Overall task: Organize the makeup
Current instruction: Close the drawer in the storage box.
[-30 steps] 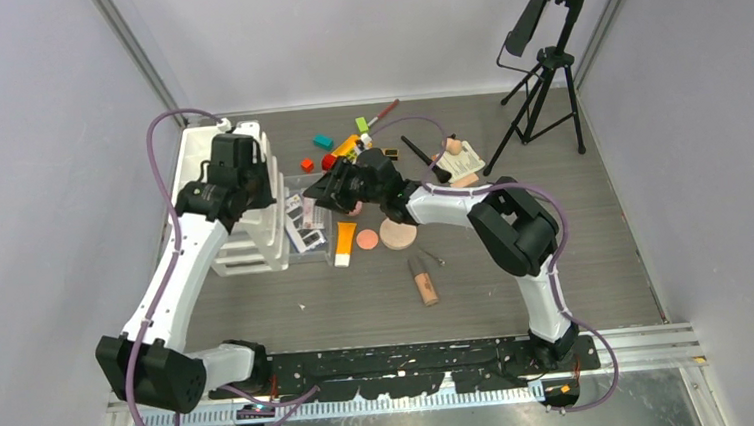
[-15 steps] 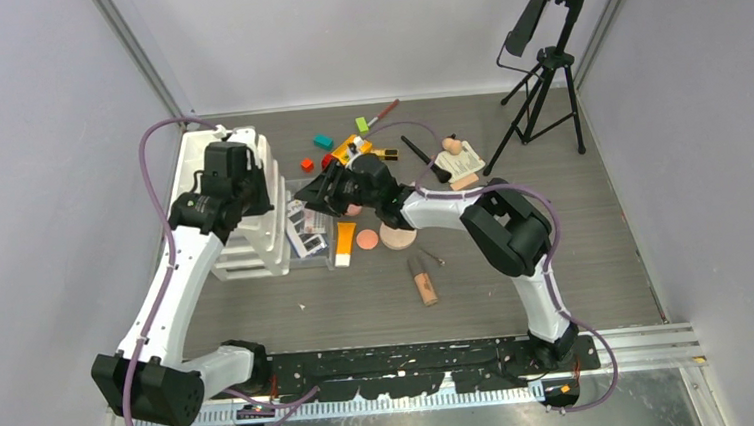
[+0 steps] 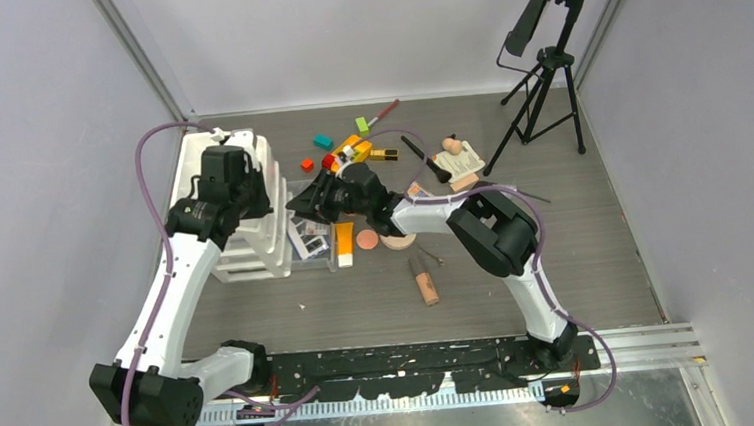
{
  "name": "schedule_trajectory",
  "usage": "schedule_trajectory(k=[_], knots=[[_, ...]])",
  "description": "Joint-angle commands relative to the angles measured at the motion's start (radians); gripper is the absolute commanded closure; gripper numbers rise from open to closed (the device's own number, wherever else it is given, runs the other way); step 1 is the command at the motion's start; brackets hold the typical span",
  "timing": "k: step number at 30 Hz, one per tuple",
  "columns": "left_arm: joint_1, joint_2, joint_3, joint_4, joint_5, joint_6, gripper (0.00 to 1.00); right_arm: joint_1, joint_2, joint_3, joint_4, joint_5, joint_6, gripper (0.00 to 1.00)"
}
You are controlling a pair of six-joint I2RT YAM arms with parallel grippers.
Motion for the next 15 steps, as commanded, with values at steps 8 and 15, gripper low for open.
schedule_trajectory(k=[8, 15], knots=[[0.006, -0.061, 0.015, 0.134, 0.027, -0.018, 1.00, 0.019, 0.035, 0.058, 0.099, 0.025, 0.038, 0.59], [0.006, -0.064, 0.010, 0.142, 0.031, -0.019, 1.00, 0.022, 0.052, 0.052, 0.128, 0.034, 0.052, 0.64]])
